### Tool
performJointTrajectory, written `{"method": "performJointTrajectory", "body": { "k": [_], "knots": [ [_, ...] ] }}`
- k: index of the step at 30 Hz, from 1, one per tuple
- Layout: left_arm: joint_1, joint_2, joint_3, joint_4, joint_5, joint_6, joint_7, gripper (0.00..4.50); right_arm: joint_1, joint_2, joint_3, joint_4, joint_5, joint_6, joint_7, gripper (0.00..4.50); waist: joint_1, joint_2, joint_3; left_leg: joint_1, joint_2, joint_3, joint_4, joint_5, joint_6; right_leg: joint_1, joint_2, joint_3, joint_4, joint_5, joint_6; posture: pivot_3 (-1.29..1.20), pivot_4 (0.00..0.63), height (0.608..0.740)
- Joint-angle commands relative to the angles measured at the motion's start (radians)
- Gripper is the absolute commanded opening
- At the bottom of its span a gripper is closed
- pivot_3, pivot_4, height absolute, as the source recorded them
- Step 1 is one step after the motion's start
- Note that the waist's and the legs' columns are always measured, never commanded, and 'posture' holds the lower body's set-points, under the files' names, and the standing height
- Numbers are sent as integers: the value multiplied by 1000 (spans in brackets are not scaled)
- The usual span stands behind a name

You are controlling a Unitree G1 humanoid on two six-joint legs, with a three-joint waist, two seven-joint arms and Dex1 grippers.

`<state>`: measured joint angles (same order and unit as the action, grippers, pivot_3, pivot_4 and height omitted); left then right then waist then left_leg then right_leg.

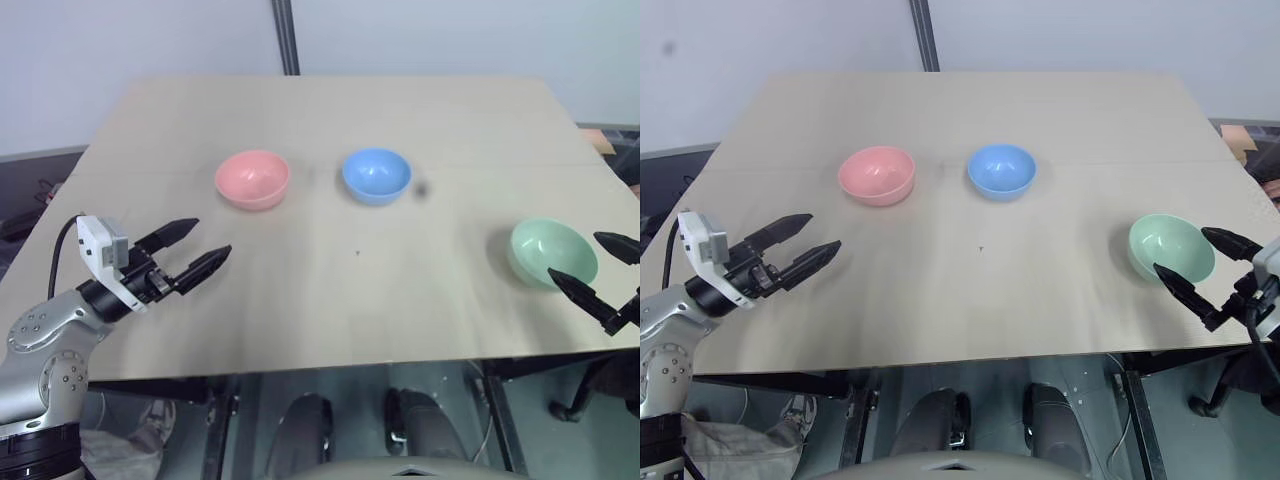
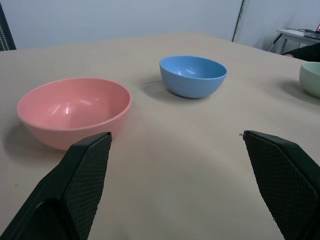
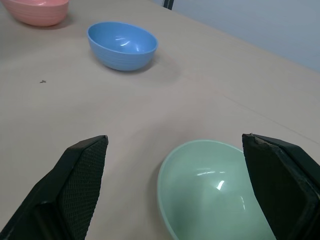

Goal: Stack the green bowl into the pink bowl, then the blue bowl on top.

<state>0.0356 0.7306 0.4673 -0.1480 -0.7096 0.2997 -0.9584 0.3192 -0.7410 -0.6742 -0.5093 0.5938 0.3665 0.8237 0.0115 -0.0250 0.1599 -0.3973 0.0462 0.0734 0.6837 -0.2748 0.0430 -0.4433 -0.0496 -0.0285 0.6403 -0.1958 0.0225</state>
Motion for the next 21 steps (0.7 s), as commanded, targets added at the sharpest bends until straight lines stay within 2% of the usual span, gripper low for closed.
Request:
{"method": "performJointTrajectory", "body": {
  "k": [1, 6, 9, 11, 14, 18, 21],
  "knots": [
    [-13, 19, 28, -37, -10, 9, 6, 4452, -34, -15, 13, -24, 11, 3, -14, 4500, 2, 0, 0, 0, 0, 0, 0, 0, 0, 0, 0, 0, 0, 0, 0, 0, 150, 740],
    [-52, 6, -4, -47, 6, 18, 34, 4452, -91, -9, 80, -35, 3, 7, -40, 4500, 2, 0, 0, 0, 0, 0, 0, 0, 0, 0, 0, 0, 0, 0, 0, 0, 150, 740],
    [-79, 26, -61, -67, 96, 28, 97, 4452, -146, -3, 152, -34, 0, 1, -42, 4500, 3, 0, 0, 0, -1, 0, 0, 0, 0, 0, 1, 0, 0, 0, 0, 0, 150, 740],
    [-124, 44, -107, -83, 190, 62, 198, 4452, -195, -1, 218, -32, -6, -4, -38, 4500, 3, 0, 0, 0, -2, 0, 0, 0, 0, 0, 0, 1, 0, 0, 0, 0, 150, 740],
    [-257, 71, -200, -82, 273, 139, 276, 4452, -307, 14, 353, -21, -27, -5, -38, 4500, 3, -2, 1, 0, -4, 0, 0, 0, 0, 1, 1, 0, 1, 0, 0, 0, 150, 740],
    [-477, 153, -448, -5, 515, 155, 264, 4452, -461, 61, 516, 10, -72, -13, -41, 4500, 3, -2, 1, 0, -5, -1, 0, 0, 0, 0, 1, 0, 1, 0, 0, 0, 150, 740],
    [-614, 134, -562, 95, 618, 147, 261, 4452, -537, 102, 591, 44, -112, -27, -50, 4500, 3, -1, 1, -1, -6, 0, 0, 0, 0, 0, 1, 1, 0, 1, -1, 0, 150, 740]
  ]
}}
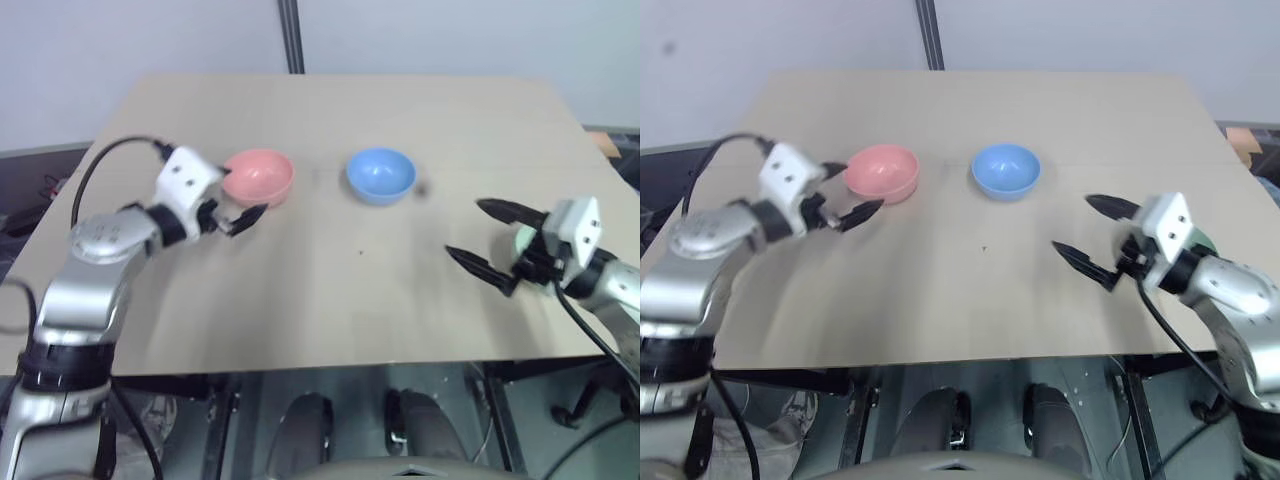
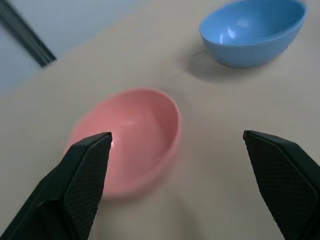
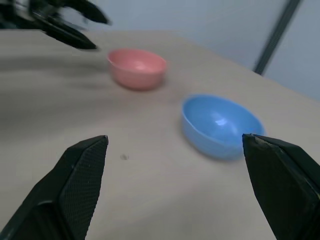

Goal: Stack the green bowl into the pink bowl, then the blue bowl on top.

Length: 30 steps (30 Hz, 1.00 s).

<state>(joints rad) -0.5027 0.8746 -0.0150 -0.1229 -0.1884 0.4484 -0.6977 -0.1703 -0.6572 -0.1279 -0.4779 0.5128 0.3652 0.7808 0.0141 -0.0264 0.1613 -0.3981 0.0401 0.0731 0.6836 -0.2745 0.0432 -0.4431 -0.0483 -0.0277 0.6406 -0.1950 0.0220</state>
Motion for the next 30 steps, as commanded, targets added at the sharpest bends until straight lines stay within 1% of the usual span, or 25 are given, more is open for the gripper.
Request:
{"method": "performJointTrajectory", "body": {
  "k": [1, 5, 9, 10, 11, 12, 13, 17, 18, 20, 23, 25, 28, 30],
  "knots": [
    [-120, -22, -115, 105, 135, 17, 9, 4452, -63, 28, 62, 20, -43, -31, -9, 4500, 0, 0, 0, 0, 0, 0, 0, 0, 0, 0, 0, 0, 0, 2, -1, 0, 150, 740],
    [-255, -70, -256, 238, 272, 47, -3, 4452, -99, 67, 106, 31, -70, -48, -18, 4500, 0, 0, 0, -3, -1, 2, 0, 0, 0, -1, 0, -1, -2, 4, 1, 0, 150, 740],
    [-315, -123, -325, 315, 341, 83, -22, 4452, -95, 83, 112, 22, -84, -52, -25, 4500, 0, 0, 0, -6, -1, 3, 0, 0, 0, -3, 0, -1, -2, 4, 1, 0, 150, 740],
    [-324, -134, -334, 329, 356, 80, -23, 3922, -90, 84, 110, 18, -88, -53, -29, 4500, 0, 0, 0, -6, -1, 3, 1, 0, 0, -3, 0, -2, -2, 4, 1, 0, 150, 740],
    [-332, -148, -340, 340, 363, 82, -27, 3617, -82, 83, 107, 14, -92, -54, -32, 4500, 0, 0, 0, -7, -1, 3, 1, 0, 0, -3, 0, -2, -2, 4, 1, 0, 150, 740],
    [-337, -156, -343, 348, 369, 82, -32, 3155, -74, 82, 105, 10, -96, -54, -35, 4500, 0, 0, 0, -7, -1, 3, 1, 0, 0, -3, 0, -2, -2, 4, 1, 0, 150, 740],
    [-342, -163, -346, 356, 375, 82, -40, 2549, -66, 81, 102, 4, -99, -54, -39, 4500, 0, -1, 0, -7, -1, 3, 1, 0, 0, -3, 0, -2, -2, 4, 2, 0, 150, 740],
    [-366, -186, -343, 396, 394, 72, -55, 519, -33, 83, 90, -16, -113, -55, -59, 4500, -1, -1, 0, -6, 0, 2, 2, 0, 0, -4, 0, -2, 0, 4, 2, 0, 150, 740],
    [-371, -191, -339, 403, 393, 66, -62, 71, -27, 84, 89, -20, -117, -56, -65, 4500, -1, -1, 0, -6, 0, 2, 2, 0, 0, -4, 0, -2, 0, 4, 2, 0, 150, 740],
    [-374, -197, -338, 406, 393, 46, -87, 71, -19, 86, 89, -25, -122, -56, -74, 4500, -1, -1, 0, -5, 0, 2, 2, 0, 0, -3, 0, -2, 1, 4, 2, 0, 150, 740],
    [-355, -200, -319, 348, 354, 9, -147, 71, -2, 85, 83, -39, -128, -54, -91, 4500, -1, -1, 0, -5, 0, 1, 3, 0, 0, -3, 0, -1, 1, 4, 2, 0, 150, 740],
    [-319, -182, -301, 242, 285, -14, -246, 71, 23, 81, 66, -54, -130, -53, -104, 4500, -1, -1, 0, -5, 0, 1, 3, 0, 0, -3, 0, -1, 1, 4, 2, 0, 150, 740],
    [-234, -125, -295, 74, 191, -83, -398, 71, 59, 75, 40, -76, -135, -50, -121, 4500, -1, -1, 0, -5, 0, 0, 2, 0, 0, -4, 0, 0, 1, 4, 1, 0, 150, 740],
    [-171, -85, -303, -8, 131, -168, -507, 71, 96, 76, 15, -103, -139, -45, -142, 4500, -3, -1, 0, -5, 0, 1, 2, 0, 0, -4, -1, 1, 1, 4, 1, 0, 150, 740]
  ]
}}
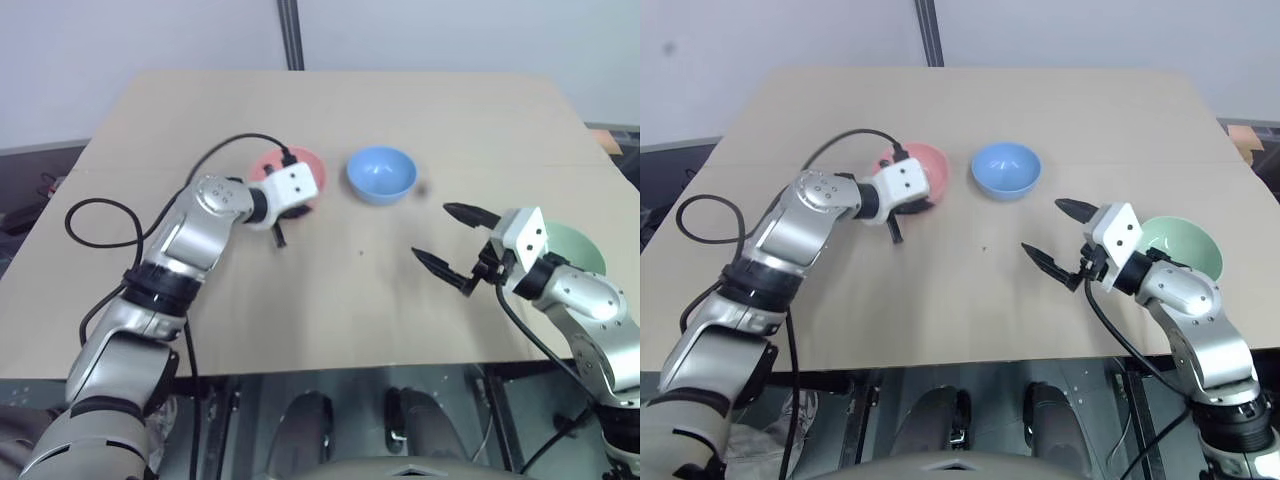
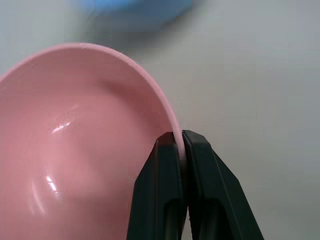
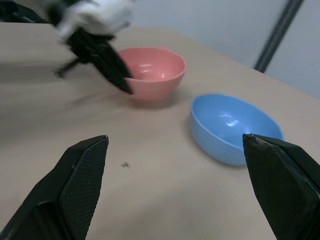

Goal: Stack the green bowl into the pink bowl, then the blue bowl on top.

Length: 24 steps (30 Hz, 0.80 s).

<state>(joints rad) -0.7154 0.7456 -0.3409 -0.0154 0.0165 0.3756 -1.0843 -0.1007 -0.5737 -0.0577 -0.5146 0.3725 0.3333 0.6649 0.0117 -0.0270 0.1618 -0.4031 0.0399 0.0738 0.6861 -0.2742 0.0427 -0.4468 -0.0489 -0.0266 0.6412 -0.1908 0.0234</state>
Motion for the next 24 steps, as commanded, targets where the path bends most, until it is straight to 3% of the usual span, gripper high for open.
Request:
{"method": "performJointTrajectory", "body": {
  "k": [1, 8, 11, 15, 16, 17, 19, 24],
  "knots": [
    [55, 47, 13, -127, -90, -125, -155, 71, 44, -8, -65, -79, -2, -11, -36, 4500, 0, 0, 0, 1, 0, 0, 0, 0, 0, 0, 0, 0, 0, 0, 0, 0, 150, 740],
    [-22, -102, -103, 31, -11, -226, -177, 71, 112, 6, -83, -134, -23, 1, -98, 4500, 7, 0, 0, 5, -1, 0, 3, 0, 1, 7, 1, -2, 1, -5, 0, 0, 150, 740],
    [-62, -179, -112, 97, -26, -236, -196, 1054, 142, 7, -89, -157, -33, 6, -119, 4500, 4, 0, 0, 5, -1, 0, 3, 0, 1, 7, 1, -2, 2, -5, 0, 0, 150, 740],
    [-88, -198, -101, 146, -25, -270, -224, 2918, 161, 6, -92, -175, -42, 10, -137, 4500, -4, 0, 0, 4, -1, -2, 2, 0, 1, 5, 3, 2, 1, -2, 3, 0, 150, 740],
    [-92, -197, -76, 135, -46, -256, -222, 3621, 160, 6, -93, -171, -44, 8, -139, 4500, -4, 0, 0, 4, -1, -2, 2, 0, 1, 4, 3, 2, 1, -2, 3, 0, 150, 740],
    [-92, -195, -54, 120, -68, -241, -221, 3621, 159, 6, -95, -168, -45, 6, -141, 4500, -2, 0, 0, 4, -1, -2, 2, 0, 1, 4, 3, 2, 1, -2, 3, 0, 150, 740],
    [-77, -183, -5, 80, -113, -211, -218, 4114, 155, 5, -96, -156, -48, 3, -142, 4500, 1, 0, 0, 4, -1, -2, 2, 0, 1, 4, 3, 2, 1, -2, 3, 0, 150, 740],
    [15, -103, 117, -57, -225, -68, -207, 4114, 135, 2, -91, -107, -57, -10, -131, 4500, -6, 0, 0, 5, 0, -2, 2, 0, 1, 5, 3, 2, 2, -3, 3, 0, 150, 740]
  ]
}}
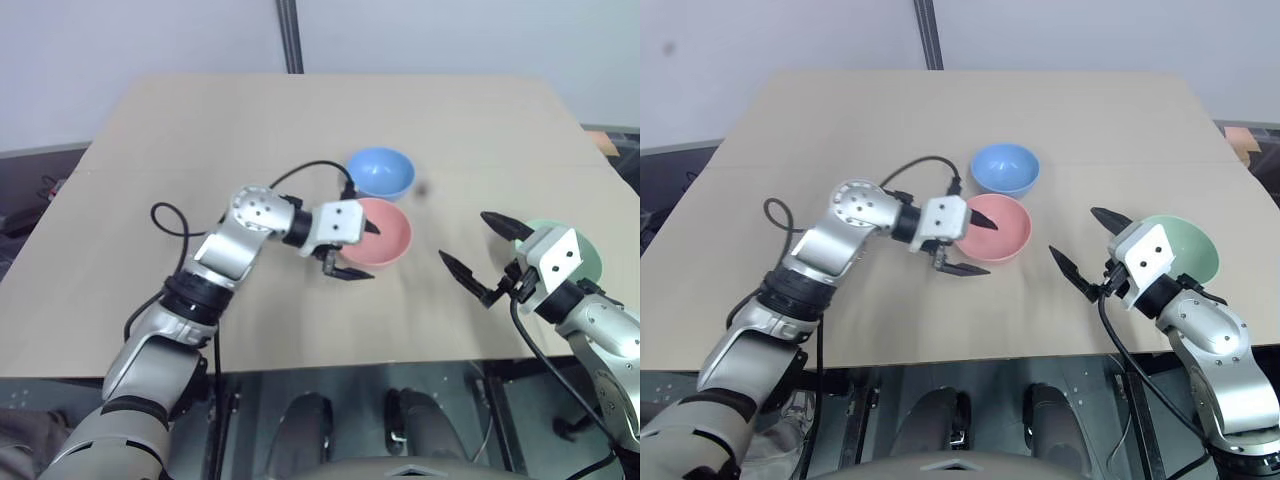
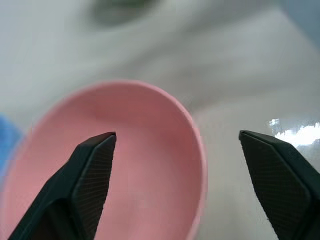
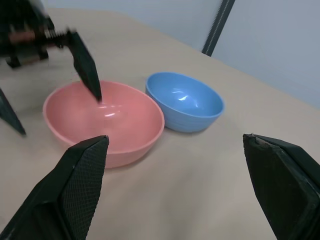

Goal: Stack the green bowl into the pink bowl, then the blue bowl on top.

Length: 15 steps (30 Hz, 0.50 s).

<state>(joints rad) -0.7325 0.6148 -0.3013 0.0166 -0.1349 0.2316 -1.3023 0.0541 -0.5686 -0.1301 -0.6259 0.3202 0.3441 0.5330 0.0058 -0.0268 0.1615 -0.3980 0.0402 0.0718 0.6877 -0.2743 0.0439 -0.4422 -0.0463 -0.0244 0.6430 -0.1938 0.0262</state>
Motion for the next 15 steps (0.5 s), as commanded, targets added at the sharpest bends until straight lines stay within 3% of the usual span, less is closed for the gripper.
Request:
{"method": "performJointTrajectory", "body": {
  "k": [1, 3, 7, 10, 15],
  "knots": [
    [47, 38, 104, -114, -108, 121, 14, 4114, -24, -4, -19, 13, -5, -22, 3, 4500, 0, 0, 0, 0, 0, 0, 0, 0, 0, 0, 0, 0, 0, 0, 0, 0, 150, 740],
    [88, 20, 190, -141, -188, 144, 51, 4114, -39, -7, -13, 37, -12, -29, 9, 4500, 2, 0, 0, 0, 0, 0, 0, 0, 0, 0, 0, -1, 0, 0, 0, 0, 150, 740],
    [122, 40, 247, -126, -174, 170, 144, 4114, -82, -5, 1, 85, -28, -34, 12, 4500, 8, 0, 0, 0, 0, 0, 1, 0, 0, 0, 0, -1, 0, 0, 0, 0, 150, 740],
    [128, 30, 272, -106, -151, 104, 200, 4114, -101, -14, -13, 128, -58, -22, -6, 4500, 9, 0, 0, 0, 0, -1, 1, 0, 0, 0, 0, -2, 0, 0, 0, 0, 150, 740],
    [172, -22, 356, -103, -255, -47, 172, 4114, -45, -10, -115, 131, -106, 95, -121, 4500, 9, 0, 0, 0, -1, 0, 0, 0, 0, 0, -1, -1, 0, 3, -3, 0, 150, 740]
  ]
}}
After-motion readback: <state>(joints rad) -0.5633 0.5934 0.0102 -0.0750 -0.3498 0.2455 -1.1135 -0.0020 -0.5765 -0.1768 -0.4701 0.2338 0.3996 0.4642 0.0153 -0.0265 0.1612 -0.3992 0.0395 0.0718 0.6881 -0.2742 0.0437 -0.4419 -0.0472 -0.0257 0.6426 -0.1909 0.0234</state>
